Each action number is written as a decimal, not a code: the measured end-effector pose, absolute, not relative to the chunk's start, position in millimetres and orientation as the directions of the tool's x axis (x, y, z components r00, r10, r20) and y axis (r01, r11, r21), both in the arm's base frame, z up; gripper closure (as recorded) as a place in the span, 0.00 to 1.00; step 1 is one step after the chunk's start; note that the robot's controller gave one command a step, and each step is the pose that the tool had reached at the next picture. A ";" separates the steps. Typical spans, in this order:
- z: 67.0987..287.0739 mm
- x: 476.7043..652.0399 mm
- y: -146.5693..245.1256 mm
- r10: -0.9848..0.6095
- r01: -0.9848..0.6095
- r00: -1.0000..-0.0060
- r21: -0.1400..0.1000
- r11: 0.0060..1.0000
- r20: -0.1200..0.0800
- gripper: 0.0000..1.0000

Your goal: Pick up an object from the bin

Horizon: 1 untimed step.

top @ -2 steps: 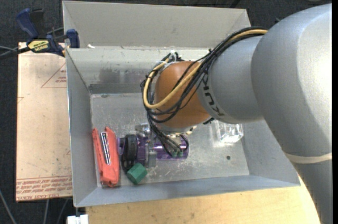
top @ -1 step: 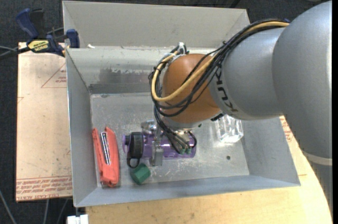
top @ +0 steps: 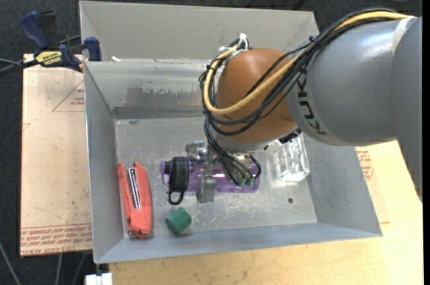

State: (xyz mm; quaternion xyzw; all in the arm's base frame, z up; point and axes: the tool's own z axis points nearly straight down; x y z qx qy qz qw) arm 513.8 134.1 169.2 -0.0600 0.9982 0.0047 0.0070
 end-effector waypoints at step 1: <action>237.4 513.7 123.4 -0.135 -0.135 -0.991 0.009 0.991 -0.013 1.00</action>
Offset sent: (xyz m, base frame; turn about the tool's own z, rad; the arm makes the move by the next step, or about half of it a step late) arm 0.0150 0.0068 -0.0992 0.1123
